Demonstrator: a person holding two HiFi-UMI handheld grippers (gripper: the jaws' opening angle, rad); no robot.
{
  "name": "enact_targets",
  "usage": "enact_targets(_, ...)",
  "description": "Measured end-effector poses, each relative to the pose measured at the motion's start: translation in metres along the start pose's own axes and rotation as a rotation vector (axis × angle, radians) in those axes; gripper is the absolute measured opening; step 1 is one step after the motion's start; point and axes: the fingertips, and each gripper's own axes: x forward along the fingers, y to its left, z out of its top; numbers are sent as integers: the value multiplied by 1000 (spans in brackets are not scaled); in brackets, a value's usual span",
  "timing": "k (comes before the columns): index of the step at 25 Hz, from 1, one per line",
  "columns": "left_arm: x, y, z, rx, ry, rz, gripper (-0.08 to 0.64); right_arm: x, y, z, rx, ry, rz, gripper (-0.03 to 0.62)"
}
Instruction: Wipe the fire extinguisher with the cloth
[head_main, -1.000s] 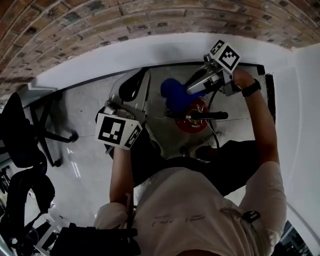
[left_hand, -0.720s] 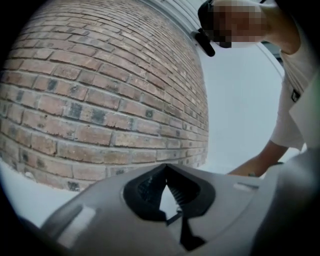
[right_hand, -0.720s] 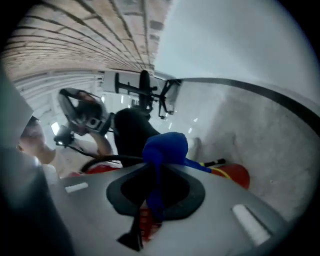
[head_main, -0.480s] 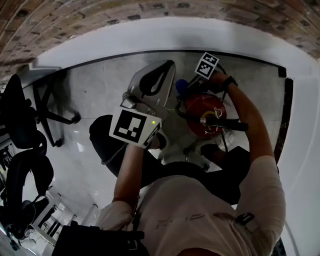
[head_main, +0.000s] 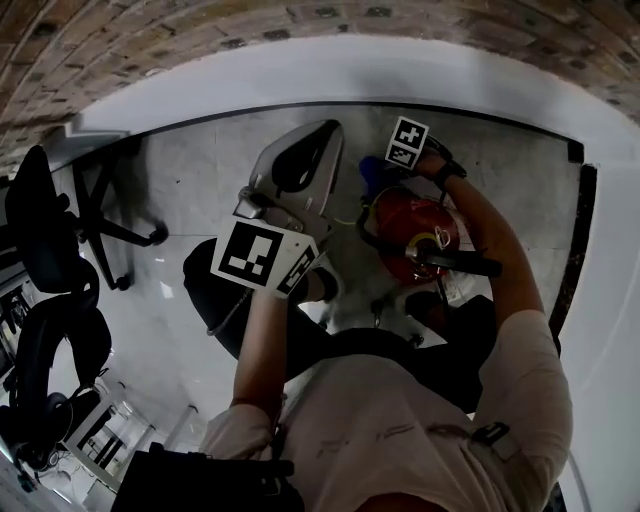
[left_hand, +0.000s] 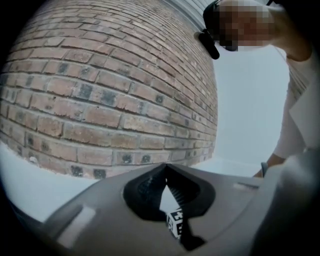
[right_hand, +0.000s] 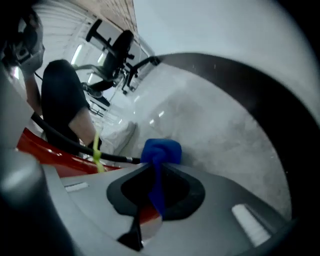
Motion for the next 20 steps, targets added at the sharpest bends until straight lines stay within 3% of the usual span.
enact_targets(3, -2, -1, 21, 29, -30, -5, 0, -65, 36, 39, 45, -155, 98, 48)
enact_targets(5, -7, 2, 33, 49, -43, 1, 0, -115, 80, 62, 8, -226, 205, 49)
enact_targets(9, -19, 20, 51, 52, -74, 45, 0, -204, 198, 102, -96, -296, 550, 49)
enact_targets(12, -28, 30, 54, 49, -83, 73, 0, -235, 260, 107, -128, -188, 757, 48)
enact_targets(14, -32, 35, 52, 42, -82, 87, 0, -232, 276, 101, -136, -64, 810, 48)
enact_targets(17, -36, 41, 45, 29, -70, 99, 0, -199, 265, 88, -112, 103, 802, 48)
enact_targets(20, -35, 45, 35, 19, -57, 111, 0, -142, 226, 68, -76, 221, 737, 48)
